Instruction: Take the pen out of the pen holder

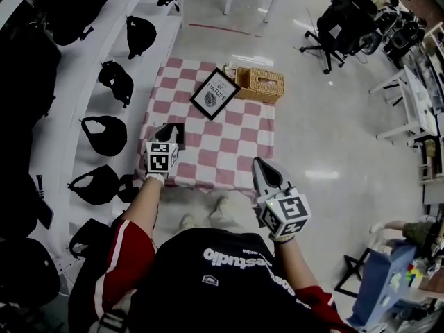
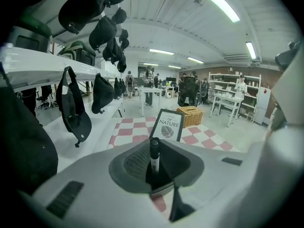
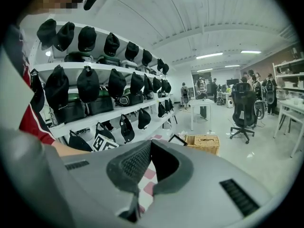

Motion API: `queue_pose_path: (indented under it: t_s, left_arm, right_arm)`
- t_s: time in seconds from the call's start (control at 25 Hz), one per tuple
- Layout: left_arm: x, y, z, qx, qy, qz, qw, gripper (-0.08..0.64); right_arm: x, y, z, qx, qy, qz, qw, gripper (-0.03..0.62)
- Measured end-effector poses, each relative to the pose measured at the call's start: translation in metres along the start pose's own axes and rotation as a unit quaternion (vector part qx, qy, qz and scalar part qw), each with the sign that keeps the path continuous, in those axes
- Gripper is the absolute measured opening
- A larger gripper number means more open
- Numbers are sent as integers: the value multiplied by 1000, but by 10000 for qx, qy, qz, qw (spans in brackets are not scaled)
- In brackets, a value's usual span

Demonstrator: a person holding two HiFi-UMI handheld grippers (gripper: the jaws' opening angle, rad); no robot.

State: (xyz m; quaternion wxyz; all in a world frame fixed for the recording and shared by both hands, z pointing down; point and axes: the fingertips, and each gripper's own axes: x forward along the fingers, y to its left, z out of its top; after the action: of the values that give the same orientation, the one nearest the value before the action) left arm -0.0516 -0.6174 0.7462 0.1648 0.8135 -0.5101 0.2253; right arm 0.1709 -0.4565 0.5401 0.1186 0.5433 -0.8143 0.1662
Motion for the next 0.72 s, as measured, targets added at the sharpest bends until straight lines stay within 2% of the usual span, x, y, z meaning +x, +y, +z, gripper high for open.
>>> queue_pose_path:
  t_s: [0.24,0.52,0.72]
  left_arm:
    - [-21,-12,7,-45,-144,-55,9999,66]
    - [-42,-24,15,139,-402,-42,9991,66]
    - [-62,-26,34,7,-668,-73,9977,66]
  right_arm:
    - [-2,15,-1,-67,-26,138,9999,2]
    - [-4,29,3,-172,-86,240,9995,2]
    - [-4,37,10,-246,-145,269,9992,2]
